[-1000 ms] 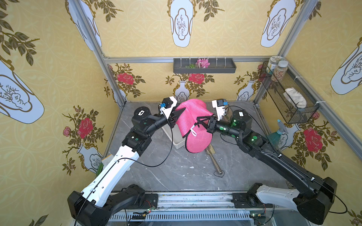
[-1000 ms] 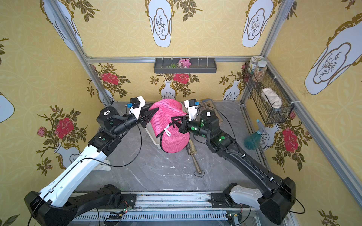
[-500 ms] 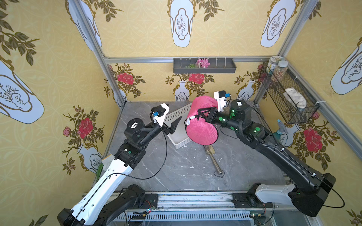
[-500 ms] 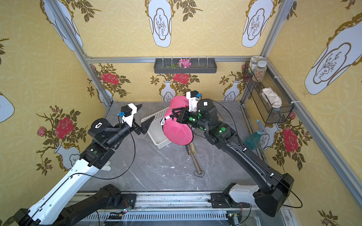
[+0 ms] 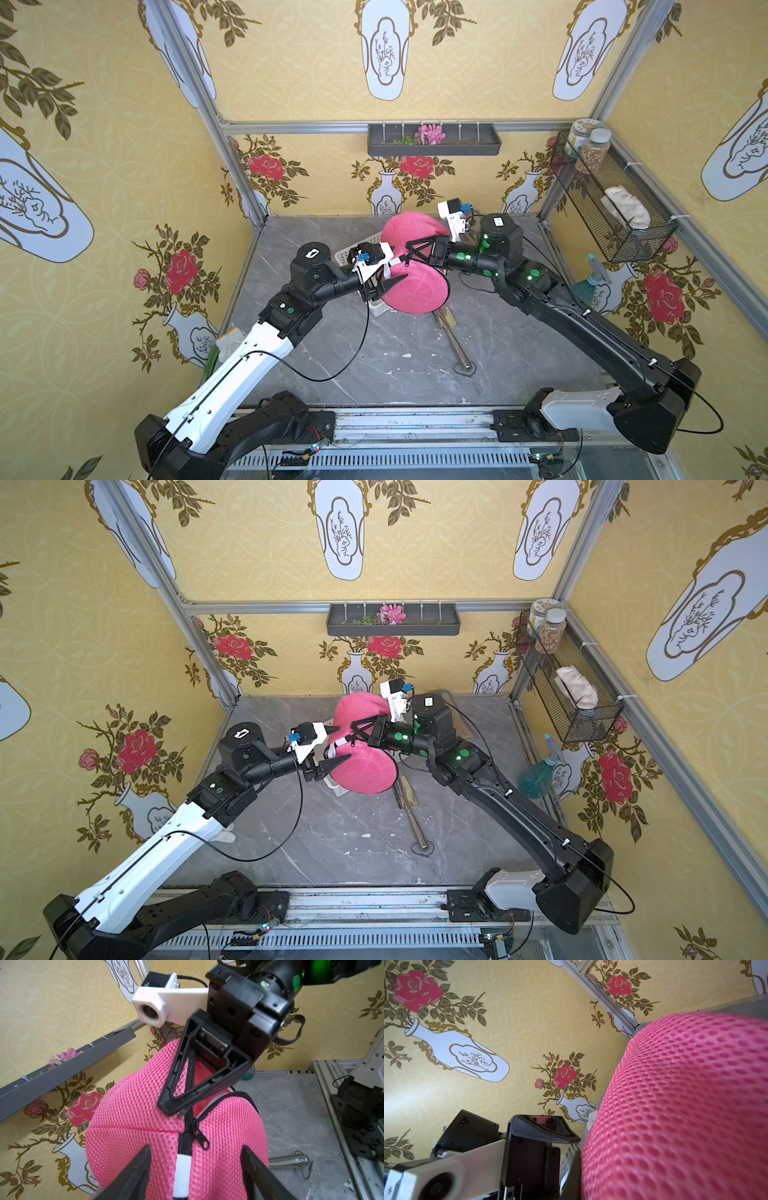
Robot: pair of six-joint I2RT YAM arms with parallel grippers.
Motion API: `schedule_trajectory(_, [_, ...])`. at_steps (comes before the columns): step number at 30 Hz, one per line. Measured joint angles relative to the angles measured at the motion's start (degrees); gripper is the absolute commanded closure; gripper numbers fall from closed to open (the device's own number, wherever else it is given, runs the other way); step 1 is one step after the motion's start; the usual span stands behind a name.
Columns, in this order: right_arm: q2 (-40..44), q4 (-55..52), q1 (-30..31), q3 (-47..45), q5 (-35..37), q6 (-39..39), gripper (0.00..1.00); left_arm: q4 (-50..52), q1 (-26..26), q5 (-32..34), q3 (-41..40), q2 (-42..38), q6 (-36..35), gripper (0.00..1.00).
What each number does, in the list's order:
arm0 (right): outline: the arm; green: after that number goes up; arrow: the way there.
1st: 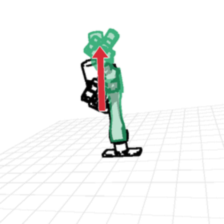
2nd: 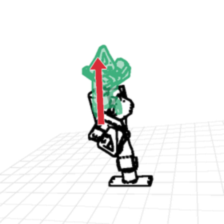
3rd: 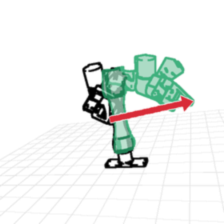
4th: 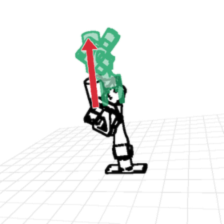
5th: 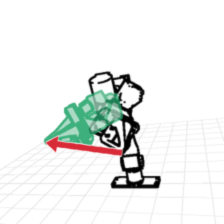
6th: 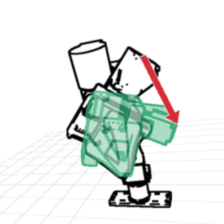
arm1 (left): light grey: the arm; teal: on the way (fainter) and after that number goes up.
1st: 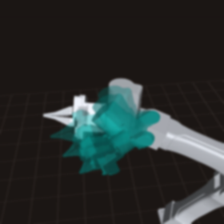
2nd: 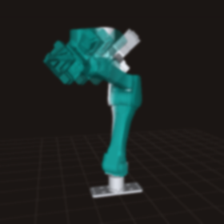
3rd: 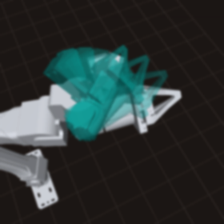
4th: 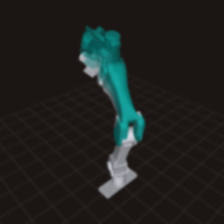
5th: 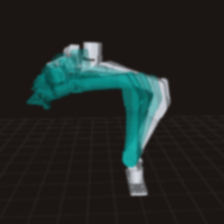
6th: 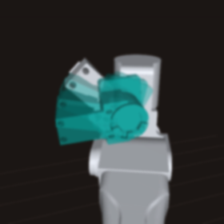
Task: Turn the laundry bag inside out
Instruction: Turn over the laundry bag, then zip the zipper on the laundry bag.
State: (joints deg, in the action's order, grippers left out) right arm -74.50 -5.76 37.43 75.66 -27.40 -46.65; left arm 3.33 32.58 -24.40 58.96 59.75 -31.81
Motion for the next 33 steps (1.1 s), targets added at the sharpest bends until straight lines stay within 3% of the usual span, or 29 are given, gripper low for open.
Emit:
schedule_trajectory(13, [-3.0,6.0,-0.4,1.6,-7.5,-4.9,1.0,2.1,0.4,2.2,-0.6,0.0,-7.2,0.44])
schedule_trajectory(15, [-3.5,6.6,-0.4,2.0,-8.8,-5.6,1.0,1.8,0.4,3.1,-0.7,0.0,-7.9,0.4])
schedule_trajectory(17, [-4.0,7.2,-0.5,2.4,-10.1,-5.8,1.0,1.2,0.5,4.6,-1.3,-0.2,-8.4,0.28])
schedule_trajectory(20, [-4.4,7.1,-0.7,2.8,-11.5,-5.7,1.0,-0.4,0.5,7.1,-2.6,-1.1,-8.4,0.27])
schedule_trajectory(28, [-4.5,3.9,-2.3,2.9,-13.4,-3.4,1.0,-2.9,0.6,8.4,-3.4,-2.3,-8.4,0.55])
schedule_trajectory(33, [-4.5,3.5,-2.5,2.9,-14.5,-2.6,1.0,-1.9,0.6,8.3,-3.4,-1.9,-8.5,0.67])
